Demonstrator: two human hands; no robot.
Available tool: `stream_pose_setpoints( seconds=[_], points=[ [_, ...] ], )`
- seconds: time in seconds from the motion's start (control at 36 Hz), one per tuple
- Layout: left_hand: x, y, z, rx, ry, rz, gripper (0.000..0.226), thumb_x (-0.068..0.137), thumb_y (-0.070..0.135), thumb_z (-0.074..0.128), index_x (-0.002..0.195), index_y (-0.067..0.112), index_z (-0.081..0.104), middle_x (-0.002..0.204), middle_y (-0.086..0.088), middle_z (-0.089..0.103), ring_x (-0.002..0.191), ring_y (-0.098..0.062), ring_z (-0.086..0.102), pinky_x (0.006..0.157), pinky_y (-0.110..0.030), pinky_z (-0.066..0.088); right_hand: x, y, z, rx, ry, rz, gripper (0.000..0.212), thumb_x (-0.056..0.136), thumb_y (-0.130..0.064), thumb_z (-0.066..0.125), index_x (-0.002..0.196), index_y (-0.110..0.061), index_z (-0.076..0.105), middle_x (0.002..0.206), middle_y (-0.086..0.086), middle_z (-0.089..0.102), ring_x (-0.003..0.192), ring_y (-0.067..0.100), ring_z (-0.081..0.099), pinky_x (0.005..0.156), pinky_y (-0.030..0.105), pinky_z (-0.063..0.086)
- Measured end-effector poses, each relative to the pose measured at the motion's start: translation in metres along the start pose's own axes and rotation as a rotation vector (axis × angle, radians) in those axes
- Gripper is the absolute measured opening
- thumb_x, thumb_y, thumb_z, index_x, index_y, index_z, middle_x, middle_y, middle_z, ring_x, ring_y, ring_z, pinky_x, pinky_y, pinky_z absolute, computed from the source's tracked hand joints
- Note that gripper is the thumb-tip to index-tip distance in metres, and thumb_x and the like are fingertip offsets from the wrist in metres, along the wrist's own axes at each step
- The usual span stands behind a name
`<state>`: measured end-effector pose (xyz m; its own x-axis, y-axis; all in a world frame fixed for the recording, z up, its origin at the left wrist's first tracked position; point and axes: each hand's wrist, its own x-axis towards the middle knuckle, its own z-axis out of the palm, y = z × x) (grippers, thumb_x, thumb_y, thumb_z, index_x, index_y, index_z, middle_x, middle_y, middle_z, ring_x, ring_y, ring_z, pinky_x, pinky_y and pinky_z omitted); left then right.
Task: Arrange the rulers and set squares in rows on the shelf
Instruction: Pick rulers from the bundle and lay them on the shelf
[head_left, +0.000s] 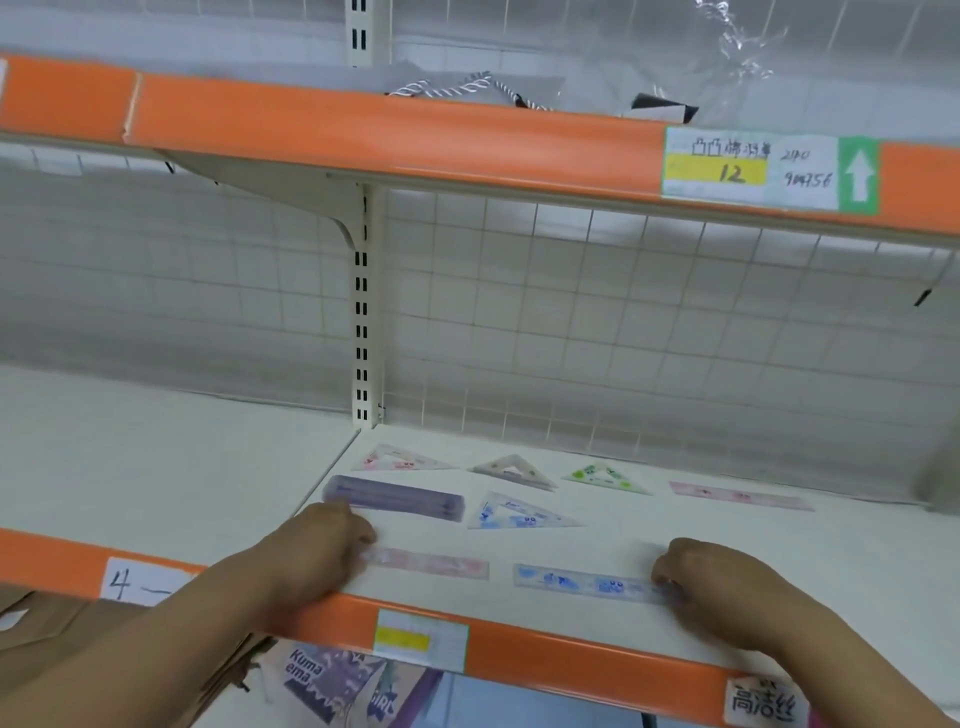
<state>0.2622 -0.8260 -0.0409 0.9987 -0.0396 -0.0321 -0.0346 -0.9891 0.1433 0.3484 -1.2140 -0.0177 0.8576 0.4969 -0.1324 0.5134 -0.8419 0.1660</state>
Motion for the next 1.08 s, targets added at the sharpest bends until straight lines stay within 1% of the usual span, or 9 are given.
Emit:
stream_pose_setpoints(
  seconds=[0.03, 0.08, 0.17, 0.25, 0.31, 0.36, 0.67, 0.78, 1.08],
  points=[
    [-0.001, 0.001, -0.001, -0.003, 0.000, -0.006, 0.012, 0.090, 0.024, 0.054, 0.087, 0.033, 0.061, 0.096, 0.006, 0.051, 0.101, -0.014, 0.054, 0.080, -0.020, 0.038, 0.000, 0.000, 0.000, -0.003, -0.006, 0.002, 0.022, 0.092, -0.019, 0.040, 0.073, -0.029, 0.046, 0.087, -0.009, 0.040, 0.081, 0.014, 0.045, 0.065, 0.022, 0.036],
    [-0.002, 0.001, -0.001, 0.005, -0.006, -0.035, 0.022, 0.090, 0.026, 0.055, 0.110, 0.030, 0.063, 0.108, 0.005, 0.054, 0.105, -0.013, 0.053, 0.089, -0.021, 0.040, 0.001, 0.000, -0.001, 0.012, -0.032, 0.020, 0.028, 0.092, -0.018, 0.040, 0.066, -0.030, 0.039, 0.083, -0.010, 0.037, 0.077, 0.013, 0.043, 0.061, 0.020, 0.032],
    [-0.006, 0.002, -0.002, 0.012, 0.012, -0.050, 0.029, 0.091, 0.031, 0.055, 0.119, 0.029, 0.061, 0.116, 0.003, 0.053, 0.110, -0.014, 0.051, 0.096, -0.025, 0.041, 0.004, -0.001, -0.003, 0.051, -0.036, 0.022, 0.024, 0.090, -0.014, 0.042, 0.101, -0.028, 0.058, 0.102, -0.007, 0.048, 0.089, 0.013, 0.047, 0.071, 0.023, 0.038],
    [-0.010, 0.001, -0.002, -0.020, 0.064, -0.060, 0.021, 0.091, 0.036, 0.056, 0.111, 0.030, 0.062, 0.115, 0.005, 0.050, 0.109, -0.011, 0.049, 0.094, -0.022, 0.041, 0.012, -0.015, -0.009, 0.134, 0.031, 0.010, 0.037, 0.091, -0.021, 0.047, 0.126, -0.029, 0.053, 0.124, -0.008, 0.050, 0.109, 0.012, 0.051, 0.082, 0.022, 0.038],
    [-0.012, 0.003, -0.002, -0.013, 0.102, -0.061, 0.008, 0.093, 0.040, 0.054, 0.086, 0.036, 0.056, 0.103, 0.007, 0.050, 0.098, -0.009, 0.049, 0.084, -0.017, 0.039, 0.018, -0.033, -0.014, 0.189, 0.097, -0.016, 0.035, 0.090, -0.025, 0.050, 0.125, -0.029, 0.055, 0.123, -0.007, 0.052, 0.111, 0.012, 0.052, 0.082, 0.022, 0.039],
    [-0.015, 0.007, -0.001, 0.002, 0.089, -0.076, 0.026, 0.093, 0.045, 0.050, 0.071, 0.035, 0.043, 0.093, 0.007, 0.048, 0.088, -0.009, 0.047, 0.078, -0.018, 0.039, 0.025, -0.054, -0.018, 0.219, 0.147, -0.071, 0.032, 0.090, -0.026, 0.050, 0.121, -0.028, 0.058, 0.119, -0.005, 0.054, 0.109, 0.014, 0.054, 0.082, 0.025, 0.040],
    [-0.025, 0.022, 0.004, -0.006, -0.007, -0.118, 0.019, 0.098, 0.044, 0.042, 0.093, 0.026, 0.045, 0.099, 0.003, 0.045, 0.103, -0.017, 0.054, 0.082, -0.025, 0.039, 0.051, -0.137, -0.025, 0.298, 0.202, -0.283, 0.028, 0.093, -0.021, 0.045, 0.116, -0.022, 0.061, 0.123, 0.002, 0.055, 0.114, 0.021, 0.051, 0.089, 0.031, 0.043],
    [-0.024, 0.024, 0.005, -0.032, -0.019, -0.177, 0.017, 0.098, 0.042, 0.043, 0.092, 0.026, 0.045, 0.098, 0.002, 0.045, 0.099, -0.018, 0.053, 0.075, -0.025, 0.035, 0.055, -0.149, -0.026, 0.286, 0.193, -0.312, 0.027, 0.093, -0.023, 0.049, 0.118, -0.020, 0.060, 0.122, 0.004, 0.054, 0.117, 0.023, 0.049, 0.089, 0.031, 0.042],
    [-0.026, 0.025, 0.005, -0.128, -0.016, -0.219, 0.016, 0.096, 0.042, 0.047, 0.089, 0.028, 0.047, 0.097, 0.002, 0.048, 0.097, -0.018, 0.054, 0.084, -0.028, 0.043, 0.055, -0.161, -0.027, 0.303, 0.193, -0.323, 0.029, 0.094, -0.031, 0.053, 0.119, -0.018, 0.059, 0.121, 0.005, 0.052, 0.117, 0.022, 0.046, 0.091, 0.033, 0.041]
  ],
)
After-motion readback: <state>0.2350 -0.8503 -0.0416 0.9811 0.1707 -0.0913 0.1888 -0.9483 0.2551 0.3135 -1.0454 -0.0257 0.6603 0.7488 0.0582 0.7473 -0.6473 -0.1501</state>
